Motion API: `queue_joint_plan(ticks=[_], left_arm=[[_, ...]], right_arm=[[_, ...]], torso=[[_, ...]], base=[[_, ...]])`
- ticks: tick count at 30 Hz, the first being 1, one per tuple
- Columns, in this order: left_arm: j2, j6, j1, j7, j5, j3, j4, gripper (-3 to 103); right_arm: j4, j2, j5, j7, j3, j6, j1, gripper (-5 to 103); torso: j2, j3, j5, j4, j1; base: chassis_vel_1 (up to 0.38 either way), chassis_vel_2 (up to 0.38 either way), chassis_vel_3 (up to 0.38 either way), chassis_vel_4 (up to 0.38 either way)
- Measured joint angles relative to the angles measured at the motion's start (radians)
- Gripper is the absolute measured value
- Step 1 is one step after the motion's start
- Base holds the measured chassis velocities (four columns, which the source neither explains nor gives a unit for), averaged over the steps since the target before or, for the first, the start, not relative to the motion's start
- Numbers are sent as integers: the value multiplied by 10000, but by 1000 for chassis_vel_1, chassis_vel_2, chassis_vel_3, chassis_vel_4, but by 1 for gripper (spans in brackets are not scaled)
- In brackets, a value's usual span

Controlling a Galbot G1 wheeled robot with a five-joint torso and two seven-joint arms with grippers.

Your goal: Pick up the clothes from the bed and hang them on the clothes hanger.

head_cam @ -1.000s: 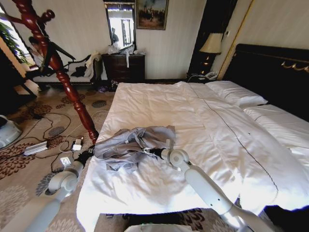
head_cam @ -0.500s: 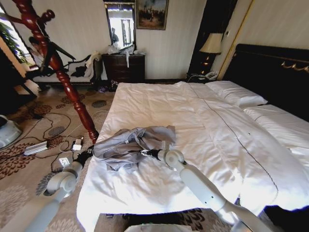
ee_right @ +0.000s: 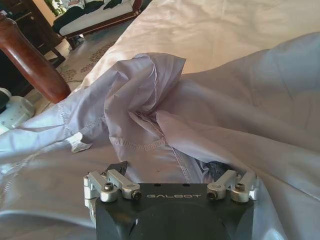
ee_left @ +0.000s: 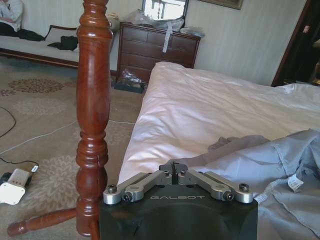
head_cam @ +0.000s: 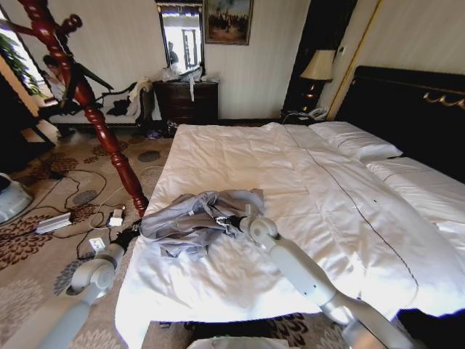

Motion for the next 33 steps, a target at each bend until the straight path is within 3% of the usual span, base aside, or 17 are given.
queue_joint_plan(ticks=[7,13,18,20,27,33], left_arm=[[12,-17,120,88,-6,-148,12,0],[-3,-27,100,112,-5,-139,56,0],[-3,-32,101,128,-5,-139,80,0],[-5,-32,101,133,-4,-139,86,0],[-17,-35,91,138,19,-113,87,0],[-16,-35,97,137,28,-108,65,0]], right_arm=[[-701,99,-288,-197,-262,199,435,87],[-969,231,-189,-234,-322,229,596,77],[-972,220,-100,-238,-356,234,633,56],[-972,214,-91,-239,-381,235,638,56],[-874,209,-66,-238,-459,245,642,23],[-674,152,-12,-188,-438,291,627,7]], torso=[[0,0,0,-2,0],[0,0,0,-2,0],[0,0,0,-2,0],[0,0,0,-2,0],[-1,0,0,-2,0],[0,0,0,-1,0]], base=[[0,0,0,0],[0,0,0,0],[0,0,0,0],[0,0,0,0],[0,0,0,0],[0,0,0,0]])
